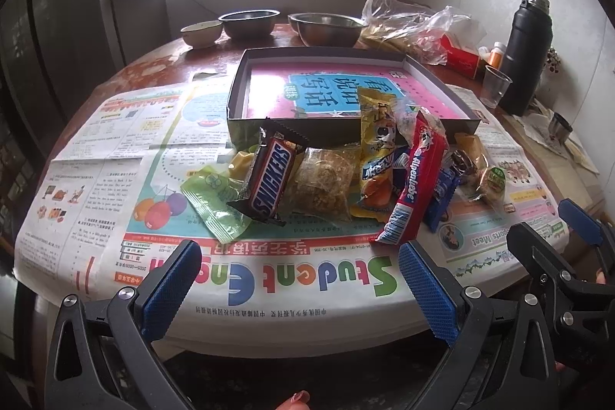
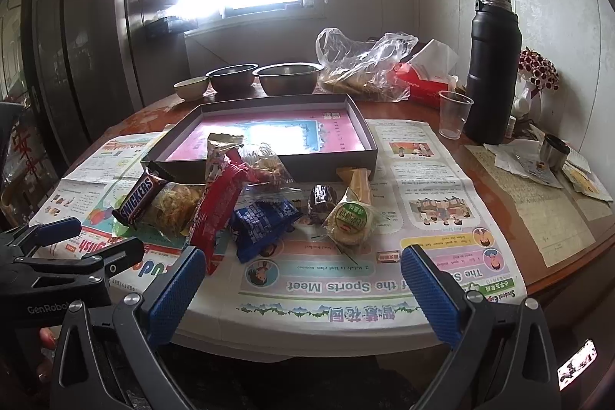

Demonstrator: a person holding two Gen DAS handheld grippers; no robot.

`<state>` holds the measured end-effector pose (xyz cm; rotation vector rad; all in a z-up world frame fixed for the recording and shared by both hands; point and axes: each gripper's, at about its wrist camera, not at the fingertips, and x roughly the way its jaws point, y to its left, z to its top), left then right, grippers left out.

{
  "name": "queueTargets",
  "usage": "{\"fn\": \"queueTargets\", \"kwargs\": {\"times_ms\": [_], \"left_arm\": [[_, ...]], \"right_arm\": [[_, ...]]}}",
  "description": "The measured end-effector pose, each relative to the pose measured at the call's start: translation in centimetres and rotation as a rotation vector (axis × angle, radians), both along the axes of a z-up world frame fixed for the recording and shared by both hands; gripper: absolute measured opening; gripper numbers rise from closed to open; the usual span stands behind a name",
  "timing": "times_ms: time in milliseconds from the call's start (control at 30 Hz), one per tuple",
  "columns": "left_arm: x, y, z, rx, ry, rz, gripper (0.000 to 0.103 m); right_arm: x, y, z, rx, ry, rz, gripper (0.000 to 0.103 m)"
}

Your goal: Organize snacks

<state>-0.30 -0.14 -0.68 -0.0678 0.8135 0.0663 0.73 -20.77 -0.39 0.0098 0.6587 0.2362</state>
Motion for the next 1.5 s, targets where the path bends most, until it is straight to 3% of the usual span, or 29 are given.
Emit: {"fn": "queueTargets", "kwargs": {"times_ms": [1500], "left_arm": [[0.04, -0.03, 0.11, 0.002, 0.004, -0.009, 0.102]], "right_arm": [[0.36, -0.25, -0.49, 0.018, 0.018, -0.009, 0.102]]}}
